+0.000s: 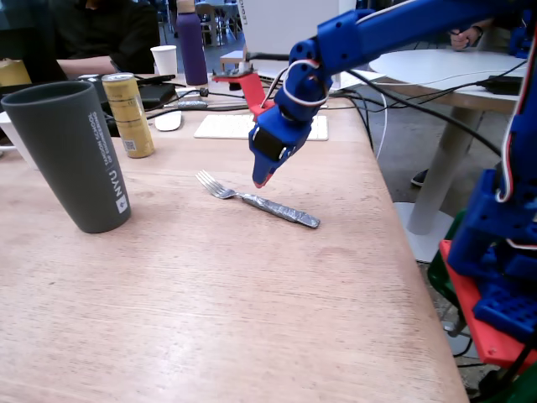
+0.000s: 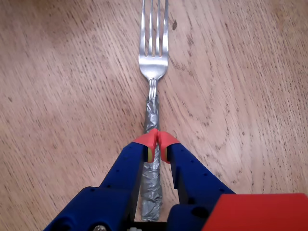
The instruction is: Grab the fork and place it in gray glass
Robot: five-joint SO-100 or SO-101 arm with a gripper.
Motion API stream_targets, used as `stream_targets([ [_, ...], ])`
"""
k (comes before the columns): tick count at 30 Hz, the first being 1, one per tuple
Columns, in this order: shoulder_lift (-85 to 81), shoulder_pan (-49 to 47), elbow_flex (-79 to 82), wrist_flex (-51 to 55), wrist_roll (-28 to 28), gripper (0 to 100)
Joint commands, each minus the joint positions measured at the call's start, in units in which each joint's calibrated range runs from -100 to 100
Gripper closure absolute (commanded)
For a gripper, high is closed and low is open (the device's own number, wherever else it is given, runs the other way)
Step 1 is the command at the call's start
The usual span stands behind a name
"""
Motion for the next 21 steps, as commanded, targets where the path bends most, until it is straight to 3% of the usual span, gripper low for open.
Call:
stream_targets([
  [1, -0.6, 0.8, -2.7, -0.7, 0.2, 99],
  [5, -0.7, 5.7, -2.7, -0.7, 0.2, 84],
  [21, -1.2, 5.3, -2.6, 0.2, 1.7, 84],
])
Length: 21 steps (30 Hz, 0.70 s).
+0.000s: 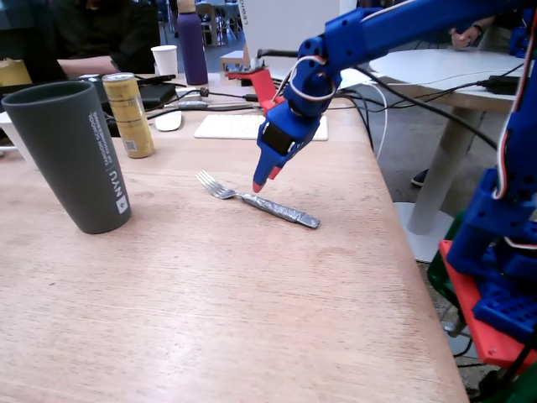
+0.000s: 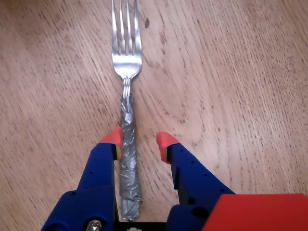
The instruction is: Grab the fork and place it in gray glass
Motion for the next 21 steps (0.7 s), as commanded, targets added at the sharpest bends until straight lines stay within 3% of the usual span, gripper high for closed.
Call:
stream_targets([
  [1, -1.3, 0.5, -2.3, -0.2, -0.1, 84],
  [6, -1.3, 0.2, -2.4, -0.7, -0.1, 84],
  [10, -1.3, -0.7, -2.0, -0.7, -0.2, 71],
  [21, 3.2, -1.5, -2.6, -0.7, -0.2, 70],
])
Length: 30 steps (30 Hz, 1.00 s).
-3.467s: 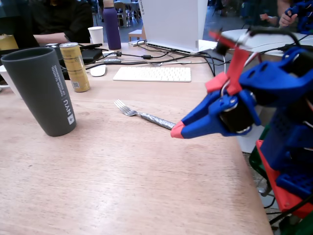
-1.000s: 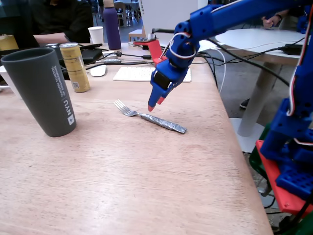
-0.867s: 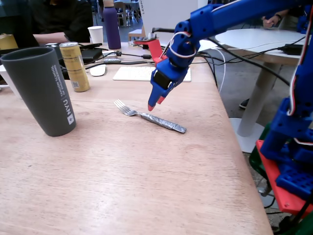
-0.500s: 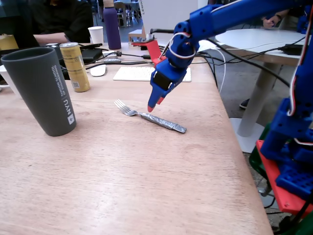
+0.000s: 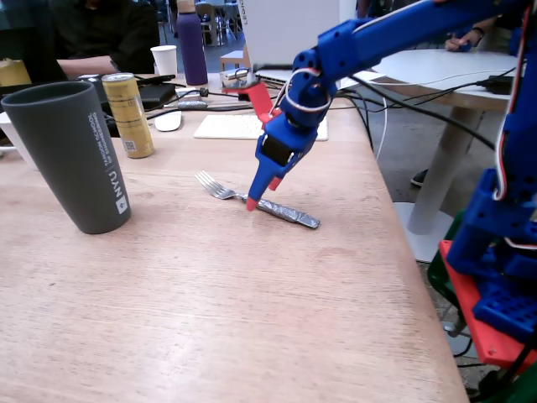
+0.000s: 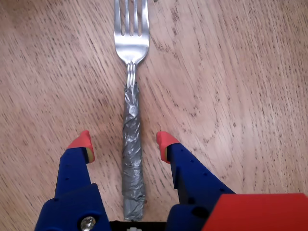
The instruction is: Grab the fork and place it in gray glass
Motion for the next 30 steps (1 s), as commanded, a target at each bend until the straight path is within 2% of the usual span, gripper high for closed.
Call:
stream_targets([
  [1, -0.5, -0.6, -2.6, -0.7, -0.1, 70],
  [8, 2.1, -0.4, -6.0, 0.7, -0.1, 71],
  [15, 9.1, -0.4, -15.7, 10.5, -0.1, 71],
  [30, 9.2, -0.4, -15.8, 10.8, 0.1, 71],
])
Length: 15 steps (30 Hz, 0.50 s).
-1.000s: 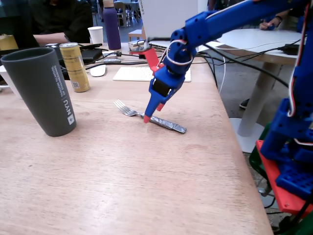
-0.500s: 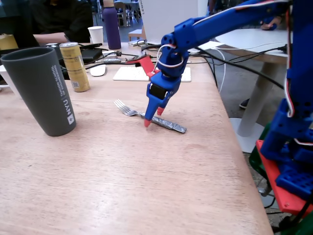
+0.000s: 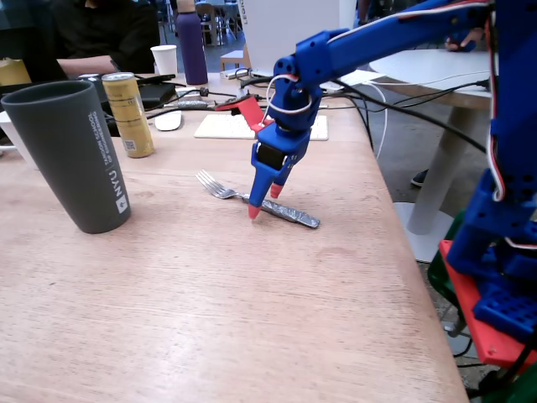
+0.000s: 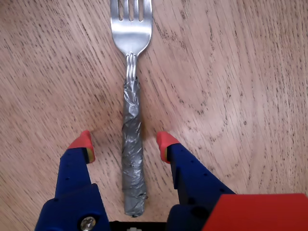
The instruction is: Grab the fork and place it in gray glass
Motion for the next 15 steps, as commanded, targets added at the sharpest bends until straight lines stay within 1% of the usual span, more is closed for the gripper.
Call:
stream_targets([
  [1, -0.6, -0.4, -2.6, 0.2, 0.2, 71],
  [4, 0.2, -0.4, -2.6, 2.8, 0.5, 73],
  [5, 1.5, -0.4, -3.6, 4.1, 0.6, 78],
  [7, 3.9, -0.4, -7.5, 5.8, 0.5, 99],
  [15, 4.5, -0.6, -8.2, 6.5, 0.5, 100],
])
